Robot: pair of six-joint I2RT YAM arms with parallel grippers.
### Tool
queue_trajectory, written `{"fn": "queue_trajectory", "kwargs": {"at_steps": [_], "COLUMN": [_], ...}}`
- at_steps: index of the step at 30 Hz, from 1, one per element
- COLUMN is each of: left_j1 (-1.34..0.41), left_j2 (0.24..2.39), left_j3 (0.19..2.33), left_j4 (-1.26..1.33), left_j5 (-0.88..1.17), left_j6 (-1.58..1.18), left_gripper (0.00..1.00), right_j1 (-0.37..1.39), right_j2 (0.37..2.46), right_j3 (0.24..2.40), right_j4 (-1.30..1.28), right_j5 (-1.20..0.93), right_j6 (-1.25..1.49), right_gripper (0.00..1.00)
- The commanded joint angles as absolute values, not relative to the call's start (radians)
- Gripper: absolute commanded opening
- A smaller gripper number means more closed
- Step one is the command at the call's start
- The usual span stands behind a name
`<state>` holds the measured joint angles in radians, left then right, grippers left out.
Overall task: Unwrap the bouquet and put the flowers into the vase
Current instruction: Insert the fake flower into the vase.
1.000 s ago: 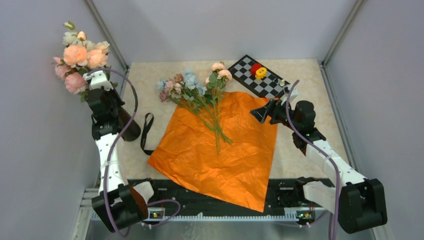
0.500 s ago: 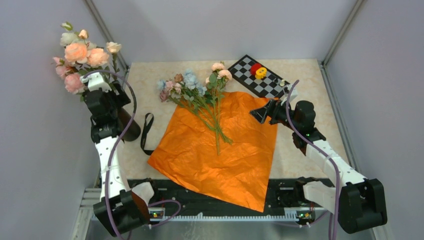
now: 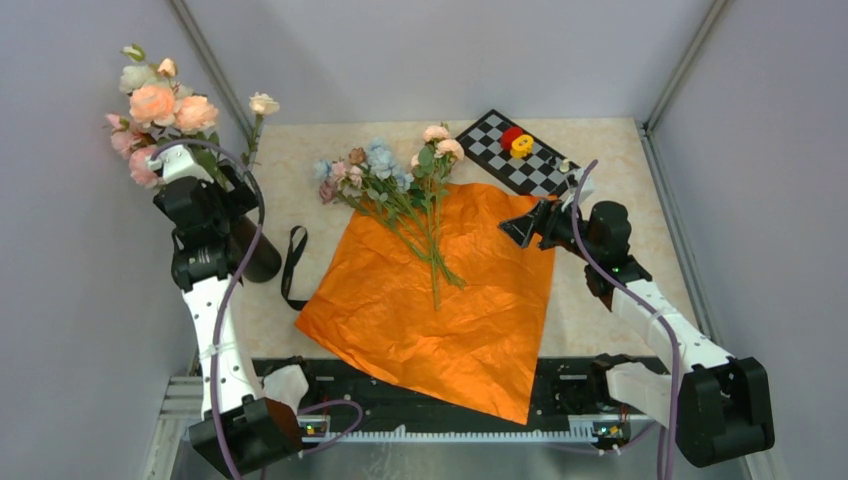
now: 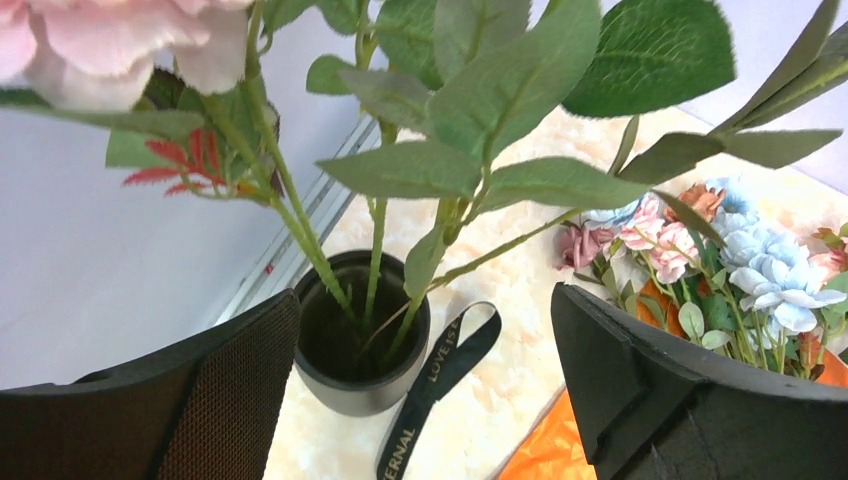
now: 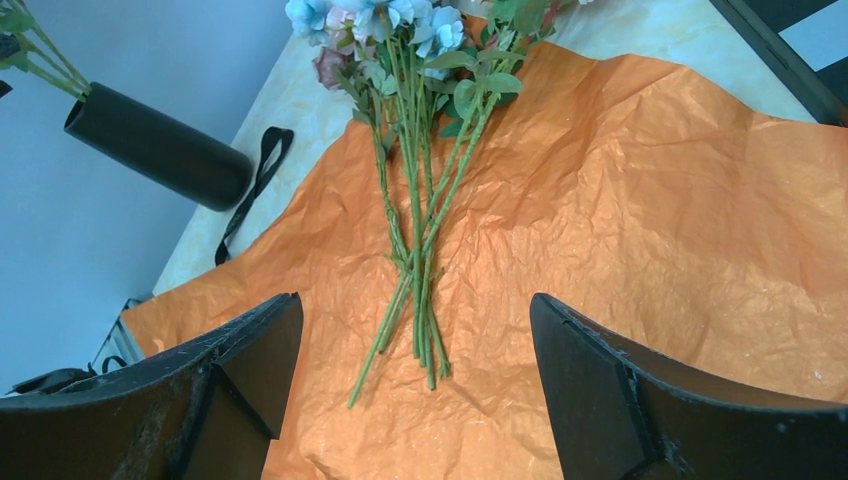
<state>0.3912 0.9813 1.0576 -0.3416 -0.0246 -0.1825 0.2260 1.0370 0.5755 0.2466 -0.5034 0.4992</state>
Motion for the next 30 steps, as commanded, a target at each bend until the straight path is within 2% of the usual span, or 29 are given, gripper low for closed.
{"fn": "queue_trajectory", "kwargs": {"at_steps": [1, 7, 15, 20, 23, 30], "left_j1": [0.394, 0.355, 0.074, 0.016, 0.015, 0.015], "left_j2": [0.954, 0.928, 0.869, 0.887, 0.925, 0.965], "left_j3": [1.115, 1.122, 1.063, 0.973, 0.947, 0.878], "left_j4": [-0.462, -0.580, -0.636, -0.526, -0.461, -0.304], "left_j5": [-0.061, -0.068, -0.141, 0.101, 0.251, 0.432], "left_j6": [-0.239, -0.265, -0.291, -0.282, -0.253, -0.256], "left_gripper": [0.99, 0.99, 0.99, 0.99, 0.99, 0.99], "right_j1": [0.215, 0.215, 0.217, 0.272, 0.374, 0.574], "right_j2": [1.034, 1.035, 1.066, 1.099, 1.131, 1.305], "right_j3": [0.574, 0.584, 0.601, 0.607, 0.631, 0.714], "right_j4": [0.292, 0.276, 0.240, 0.224, 0.181, 0.213], "right_j5": [-0.526, -0.525, -0.524, -0.475, -0.373, -0.207], "right_j6": [0.501, 0.503, 0.532, 0.544, 0.524, 0.522], "right_gripper": [0.85, 0.85, 0.79, 0.75, 0.71, 0.62]}}
